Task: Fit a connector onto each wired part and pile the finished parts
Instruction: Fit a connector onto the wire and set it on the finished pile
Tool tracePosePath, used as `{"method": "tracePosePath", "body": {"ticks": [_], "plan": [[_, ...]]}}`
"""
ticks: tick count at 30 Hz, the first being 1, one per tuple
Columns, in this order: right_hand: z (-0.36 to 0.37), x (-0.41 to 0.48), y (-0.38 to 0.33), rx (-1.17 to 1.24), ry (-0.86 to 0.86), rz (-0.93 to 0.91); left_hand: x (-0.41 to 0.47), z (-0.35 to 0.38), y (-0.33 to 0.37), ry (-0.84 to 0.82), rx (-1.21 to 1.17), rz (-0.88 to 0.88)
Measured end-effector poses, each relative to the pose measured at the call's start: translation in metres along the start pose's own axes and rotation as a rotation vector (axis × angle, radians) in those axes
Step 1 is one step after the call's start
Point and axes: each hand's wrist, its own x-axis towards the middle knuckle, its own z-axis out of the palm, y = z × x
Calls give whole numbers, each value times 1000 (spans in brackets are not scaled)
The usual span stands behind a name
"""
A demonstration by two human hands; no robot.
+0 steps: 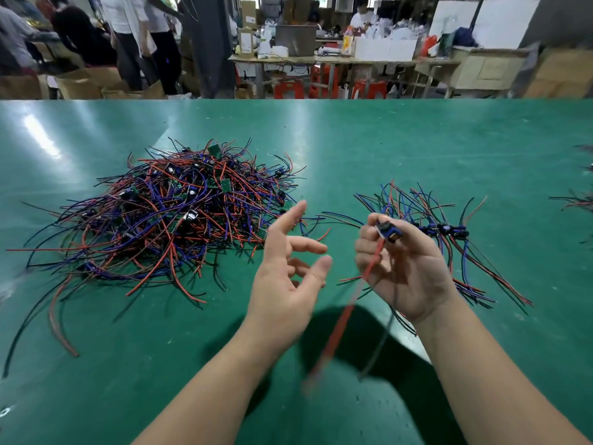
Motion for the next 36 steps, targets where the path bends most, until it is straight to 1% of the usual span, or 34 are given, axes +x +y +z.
{"method": "tracePosePath", "body": {"ticks": [1, 2, 4, 5, 7, 8, 10, 12, 16, 19, 20, 22, 25, 28, 33, 36], "plan": [[-2, -2, -3, -37, -43, 17, 2, -1, 2, 23, -38, -48], [-4, -3, -3, -112, -62, 24, 3, 0, 5, 15, -126, -156], [-5, -2, -1, -328, -34, 15, 3, 0, 11, -66, -318, -408], [-5, -1, 1, -424, -21, 4, 2, 0, 10, -110, -374, -485], [-6, 0, 8, -571, -9, -10, -1, 2, 9, -177, -400, -536], [-4, 0, 10, -632, 4, -13, -2, 2, 8, -183, -389, -552], [-6, 1, 13, -751, 38, -20, -2, 3, 6, -155, -364, -586], [-9, 3, 15, -815, 72, -36, -2, 2, 4, -135, -345, -604], [-11, 4, 18, -817, 69, -27, -5, 6, 3, -102, -359, -612], [-12, 6, 19, -882, 135, -65, -1, 7, 2, -65, -341, -631], [-11, 7, 19, -857, 162, -78, 0, 5, 2, -68, -335, -637], [-12, 9, 17, -717, 228, -96, 0, 3, 5, -118, -314, -654], [-15, 10, 4, -512, 355, -140, -3, 2, 7, -258, -276, -678], [-22, 8, -14, -394, 469, -200, -5, 1, 7, -374, -185, -689], [-31, 7, -20, -428, 533, -190, -8, -3, 7, -453, -49, -683], [-31, 8, -21, -511, 608, -222, -6, -6, 7, -498, 2, -680]]}}
